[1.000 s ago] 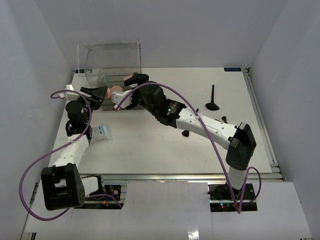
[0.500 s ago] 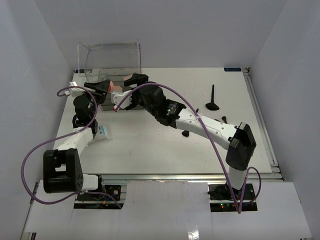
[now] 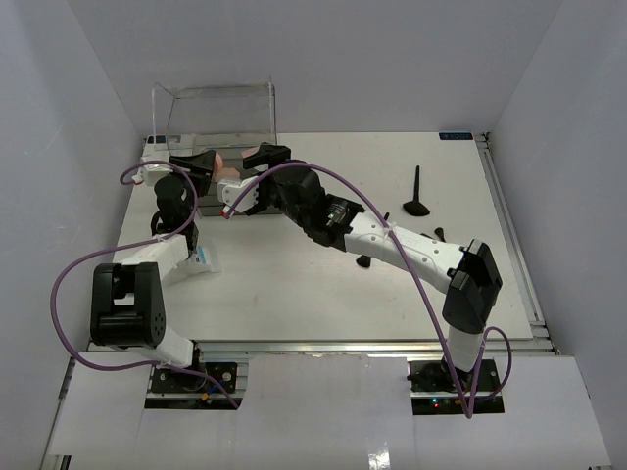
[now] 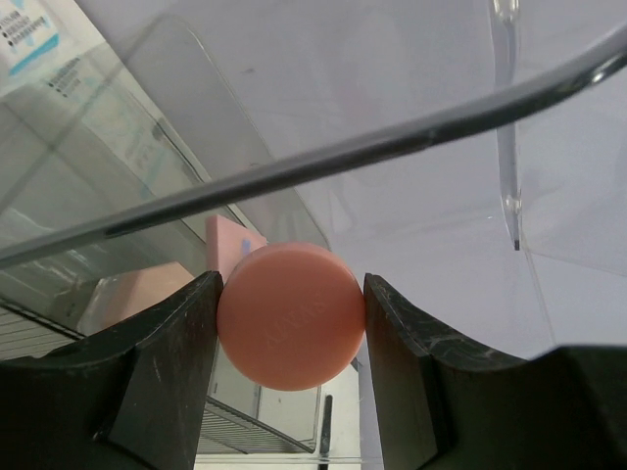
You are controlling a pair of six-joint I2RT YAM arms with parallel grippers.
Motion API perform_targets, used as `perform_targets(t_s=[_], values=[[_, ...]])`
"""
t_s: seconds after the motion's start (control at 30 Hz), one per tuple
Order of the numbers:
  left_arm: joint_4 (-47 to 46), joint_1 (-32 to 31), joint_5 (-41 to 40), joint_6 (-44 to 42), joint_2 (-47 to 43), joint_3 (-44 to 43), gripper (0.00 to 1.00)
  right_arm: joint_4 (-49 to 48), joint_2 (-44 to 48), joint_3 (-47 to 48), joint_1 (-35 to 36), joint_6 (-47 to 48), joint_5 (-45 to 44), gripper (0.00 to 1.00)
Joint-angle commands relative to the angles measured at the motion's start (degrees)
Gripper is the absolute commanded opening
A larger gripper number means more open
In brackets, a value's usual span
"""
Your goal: Organize the makeup
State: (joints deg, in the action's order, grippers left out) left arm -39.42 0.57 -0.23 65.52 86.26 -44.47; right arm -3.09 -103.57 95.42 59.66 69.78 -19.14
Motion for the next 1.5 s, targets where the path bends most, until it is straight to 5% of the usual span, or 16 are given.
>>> perform_targets(t_s=[0.0, 1.1, 1.47], values=[[-0.03, -1.83, -1.64, 0.17, 0.56, -3.19, 0.36, -3.32, 1.32, 1.47, 0.11, -0.52, -0.49, 0.81], [9.74, -3.83, -1.97, -5.70, 2.99, -9.18, 0.78, -3.41, 1.44, 0.91, 0.11, -0.70, -0.51, 0.81], [9.44, -3.83, 2.32, -6.19, 1.02, -9.26, 0.77, -3.41, 1.36, 0.90, 0.19, -0.78, -0.56, 0.81]])
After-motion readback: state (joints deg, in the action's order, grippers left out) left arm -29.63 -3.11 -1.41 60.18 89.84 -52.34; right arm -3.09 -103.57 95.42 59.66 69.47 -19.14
